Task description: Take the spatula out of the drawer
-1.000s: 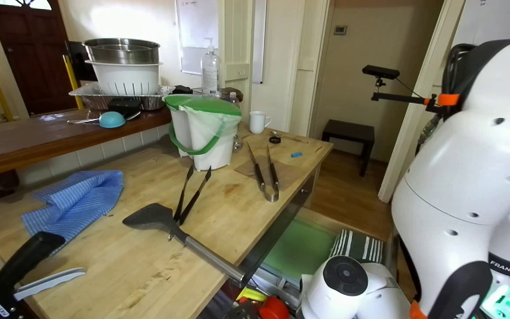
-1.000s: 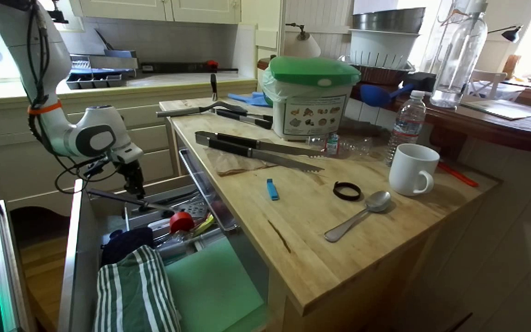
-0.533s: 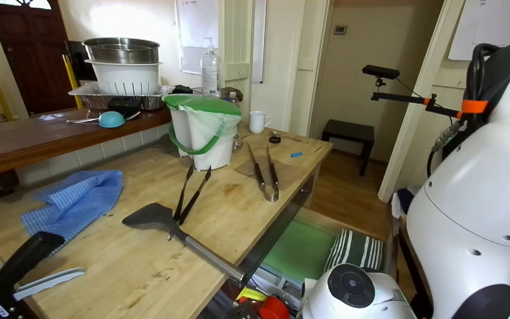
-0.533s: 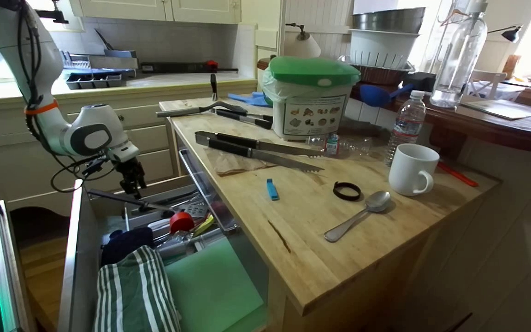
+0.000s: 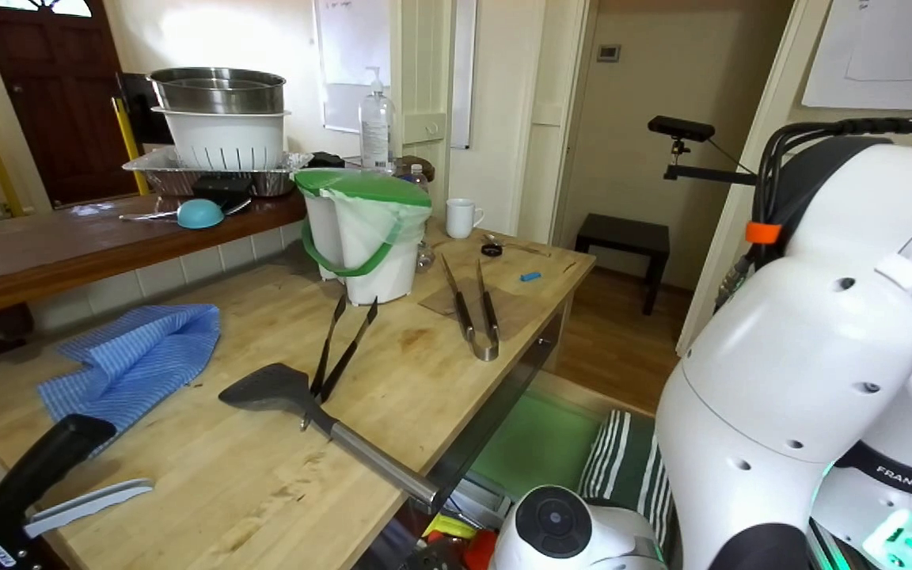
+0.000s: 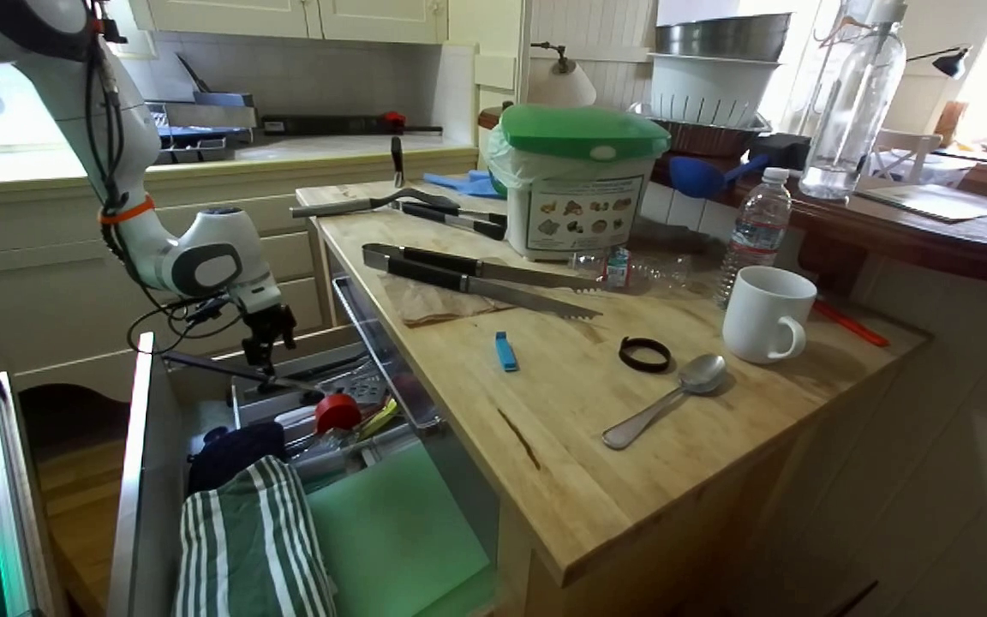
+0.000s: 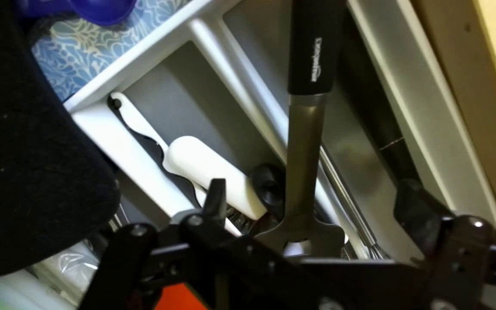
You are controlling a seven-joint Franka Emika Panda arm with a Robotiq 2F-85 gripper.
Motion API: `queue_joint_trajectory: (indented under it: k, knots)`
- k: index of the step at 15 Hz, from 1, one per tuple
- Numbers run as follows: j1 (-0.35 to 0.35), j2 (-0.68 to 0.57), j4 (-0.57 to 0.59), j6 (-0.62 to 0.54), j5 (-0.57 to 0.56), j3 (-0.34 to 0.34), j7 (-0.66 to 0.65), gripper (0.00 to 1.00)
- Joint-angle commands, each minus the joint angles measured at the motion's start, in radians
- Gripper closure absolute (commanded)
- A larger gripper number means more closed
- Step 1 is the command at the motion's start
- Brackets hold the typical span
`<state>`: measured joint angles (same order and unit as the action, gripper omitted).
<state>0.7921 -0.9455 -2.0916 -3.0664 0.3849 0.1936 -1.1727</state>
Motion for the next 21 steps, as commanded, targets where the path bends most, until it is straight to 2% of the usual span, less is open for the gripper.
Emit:
queue_joint_trajectory:
  k: [1,5,10,11,13,15,19,21]
  knots:
    - [0.0,-0.11,0.146,0.073,0.029,0.004,-0.152,0.0]
    - [-0.015,-0.17,0.216,0.112,0.001,-0.005,-0.28,0.0]
    - [-0.076,-0.227,0.285,0.17,-0.051,-0.022,-0.276,0.01]
    - [-0.084,-0.241,0.31,0.193,-0.063,-0.025,-0.277,0.06]
    - [-0.092,-0.264,0.357,0.242,-0.09,-0.023,-0.282,0.3]
    - [-0.095,-0.279,0.39,0.275,-0.118,-0.022,-0.288,0.47]
    - [-0.093,-0.272,0.4,0.343,-0.176,-0.014,-0.307,0.74]
    - [-0.09,-0.249,0.368,0.33,-0.19,-0.013,-0.312,0.87]
